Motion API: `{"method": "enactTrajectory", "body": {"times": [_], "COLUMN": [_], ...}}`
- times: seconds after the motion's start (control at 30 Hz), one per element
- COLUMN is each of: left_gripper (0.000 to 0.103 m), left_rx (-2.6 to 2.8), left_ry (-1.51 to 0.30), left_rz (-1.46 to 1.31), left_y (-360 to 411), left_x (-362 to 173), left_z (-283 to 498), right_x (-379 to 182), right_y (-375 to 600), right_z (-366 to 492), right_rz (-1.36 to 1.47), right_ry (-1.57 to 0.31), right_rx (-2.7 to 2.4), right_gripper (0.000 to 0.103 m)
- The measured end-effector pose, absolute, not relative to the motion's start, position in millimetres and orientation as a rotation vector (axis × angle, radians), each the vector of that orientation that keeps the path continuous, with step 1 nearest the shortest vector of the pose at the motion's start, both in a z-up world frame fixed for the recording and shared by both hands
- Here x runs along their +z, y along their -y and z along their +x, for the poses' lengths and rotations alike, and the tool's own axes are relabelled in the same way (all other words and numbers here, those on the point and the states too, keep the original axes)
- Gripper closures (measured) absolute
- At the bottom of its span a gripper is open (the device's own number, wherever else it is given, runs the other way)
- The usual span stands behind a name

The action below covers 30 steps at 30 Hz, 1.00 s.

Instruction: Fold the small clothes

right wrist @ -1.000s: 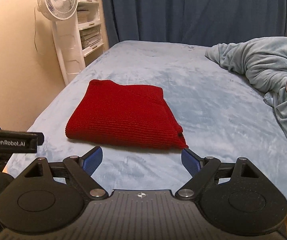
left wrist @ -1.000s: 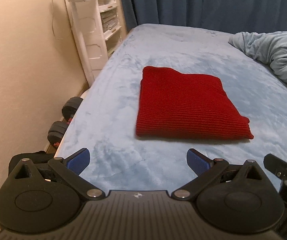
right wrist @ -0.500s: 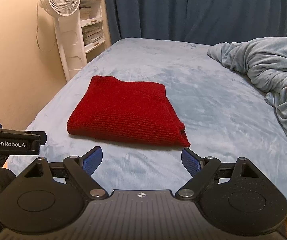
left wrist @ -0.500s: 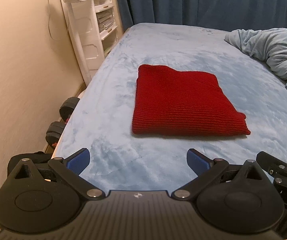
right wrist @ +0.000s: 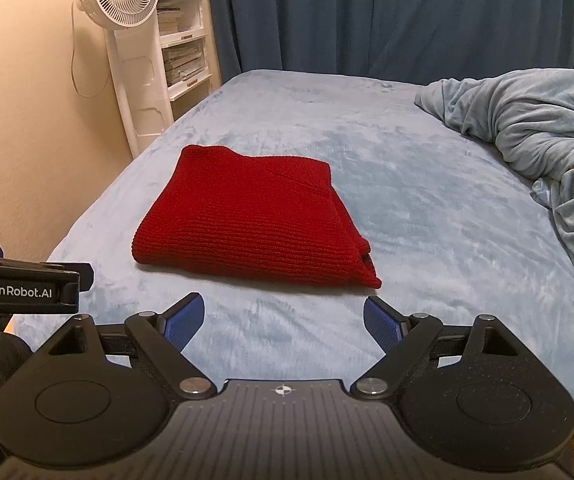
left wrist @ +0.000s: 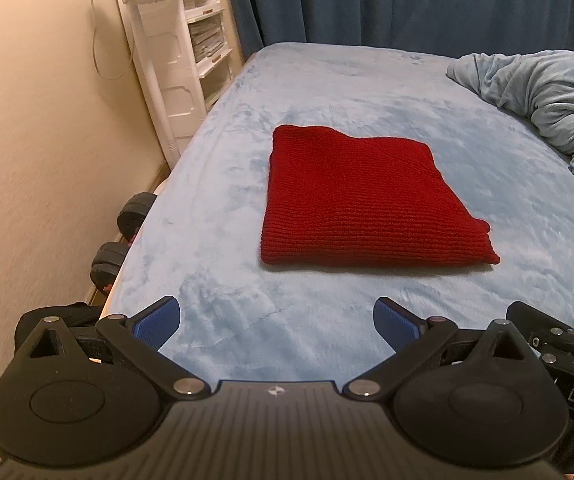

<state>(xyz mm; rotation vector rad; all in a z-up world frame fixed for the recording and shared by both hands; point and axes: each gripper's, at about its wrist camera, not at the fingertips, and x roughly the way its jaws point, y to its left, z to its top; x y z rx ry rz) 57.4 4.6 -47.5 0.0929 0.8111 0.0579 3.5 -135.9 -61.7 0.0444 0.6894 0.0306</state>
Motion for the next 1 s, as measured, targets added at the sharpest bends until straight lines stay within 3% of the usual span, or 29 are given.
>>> {"method": "enactTrajectory", "body": {"times": [0.47, 1.0], "left_gripper": [0.000, 0.000], "left_rx": [0.060, 0.062], "left_ry": [-0.812, -0.813], "left_rz": [0.095, 0.099], "left_y": [-4.7, -4.4], "left_x": [-48.2, -49.3], "left_z": [56.7, 56.0], "right_x": [-63.9, -64.3], "right_y": [134.4, 133.9], "right_z": [3.6, 3.4], "right_rz": [0.043, 0.042], "right_ry": [-0.703, -0.704], "right_rx": [0.035, 0.039], "right_gripper": [0.007, 0.006]}}
